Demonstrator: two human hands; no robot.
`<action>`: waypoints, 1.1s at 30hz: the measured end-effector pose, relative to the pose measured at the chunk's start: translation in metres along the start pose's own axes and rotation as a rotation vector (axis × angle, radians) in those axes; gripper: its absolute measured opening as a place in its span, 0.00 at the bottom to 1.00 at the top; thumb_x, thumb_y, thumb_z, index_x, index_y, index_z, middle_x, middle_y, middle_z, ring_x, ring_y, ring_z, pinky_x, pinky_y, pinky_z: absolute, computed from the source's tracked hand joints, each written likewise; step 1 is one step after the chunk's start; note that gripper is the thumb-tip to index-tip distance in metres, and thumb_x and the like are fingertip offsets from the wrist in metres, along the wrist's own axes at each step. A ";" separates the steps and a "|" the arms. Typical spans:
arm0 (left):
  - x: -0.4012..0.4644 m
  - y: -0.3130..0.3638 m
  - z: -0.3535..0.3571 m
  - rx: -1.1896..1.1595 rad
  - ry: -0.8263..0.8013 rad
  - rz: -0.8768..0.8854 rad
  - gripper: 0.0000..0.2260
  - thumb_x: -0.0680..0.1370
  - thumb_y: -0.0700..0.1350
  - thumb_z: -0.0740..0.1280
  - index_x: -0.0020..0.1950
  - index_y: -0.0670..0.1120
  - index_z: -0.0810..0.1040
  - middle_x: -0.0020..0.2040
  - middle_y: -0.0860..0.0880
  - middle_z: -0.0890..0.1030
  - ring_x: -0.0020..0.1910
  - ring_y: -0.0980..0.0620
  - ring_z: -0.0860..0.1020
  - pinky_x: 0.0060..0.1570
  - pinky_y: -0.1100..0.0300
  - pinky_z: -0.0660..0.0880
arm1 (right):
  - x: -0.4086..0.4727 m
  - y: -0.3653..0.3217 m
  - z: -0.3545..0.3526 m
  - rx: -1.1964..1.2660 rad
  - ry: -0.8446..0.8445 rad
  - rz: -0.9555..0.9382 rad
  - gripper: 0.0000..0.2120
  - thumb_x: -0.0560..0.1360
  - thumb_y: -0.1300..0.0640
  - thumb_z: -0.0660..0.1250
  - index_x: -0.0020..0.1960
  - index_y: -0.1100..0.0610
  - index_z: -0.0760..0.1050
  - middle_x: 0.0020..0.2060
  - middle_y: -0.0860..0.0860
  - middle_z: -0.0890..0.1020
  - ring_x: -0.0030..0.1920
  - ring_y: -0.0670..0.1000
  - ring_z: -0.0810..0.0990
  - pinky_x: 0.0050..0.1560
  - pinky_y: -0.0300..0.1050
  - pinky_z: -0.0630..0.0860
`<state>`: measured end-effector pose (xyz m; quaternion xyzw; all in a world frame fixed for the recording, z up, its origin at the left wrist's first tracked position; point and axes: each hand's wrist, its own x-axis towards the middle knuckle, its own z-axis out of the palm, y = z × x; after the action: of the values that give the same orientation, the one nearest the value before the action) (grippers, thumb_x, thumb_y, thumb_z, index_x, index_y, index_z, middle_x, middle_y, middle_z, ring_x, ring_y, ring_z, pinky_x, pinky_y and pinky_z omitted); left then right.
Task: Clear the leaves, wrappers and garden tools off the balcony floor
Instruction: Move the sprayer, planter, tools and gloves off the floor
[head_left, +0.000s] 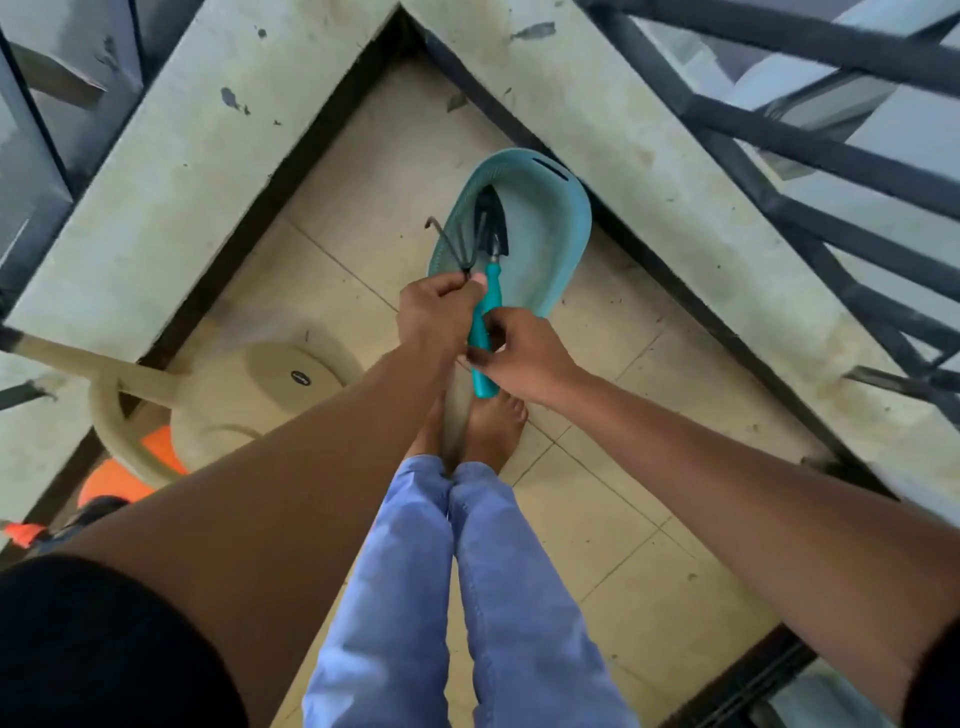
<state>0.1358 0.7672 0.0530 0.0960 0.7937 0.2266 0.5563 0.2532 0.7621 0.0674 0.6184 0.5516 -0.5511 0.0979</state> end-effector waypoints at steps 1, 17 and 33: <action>0.001 0.003 0.005 0.040 -0.025 0.031 0.11 0.76 0.52 0.75 0.33 0.55 0.84 0.37 0.51 0.81 0.37 0.53 0.77 0.52 0.48 0.81 | 0.004 0.003 -0.001 0.014 0.039 0.031 0.11 0.75 0.51 0.74 0.51 0.57 0.79 0.44 0.53 0.84 0.46 0.54 0.83 0.48 0.52 0.79; 0.048 -0.040 -0.001 1.515 -0.441 0.481 0.27 0.79 0.51 0.64 0.78 0.49 0.67 0.75 0.44 0.72 0.77 0.42 0.65 0.79 0.38 0.51 | 0.122 0.031 -0.010 0.098 0.162 0.322 0.15 0.77 0.59 0.70 0.61 0.61 0.74 0.53 0.59 0.81 0.41 0.57 0.85 0.26 0.44 0.79; -0.044 0.014 -0.036 1.355 -0.337 0.492 0.25 0.79 0.51 0.63 0.76 0.47 0.69 0.73 0.45 0.73 0.72 0.42 0.70 0.71 0.47 0.67 | -0.026 0.009 -0.041 -0.299 -0.061 0.223 0.31 0.75 0.57 0.66 0.76 0.53 0.62 0.54 0.55 0.79 0.48 0.56 0.80 0.36 0.42 0.73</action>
<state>0.1174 0.7530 0.1069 0.6272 0.6187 -0.2127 0.4226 0.2891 0.7737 0.0992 0.6371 0.5523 -0.4674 0.2657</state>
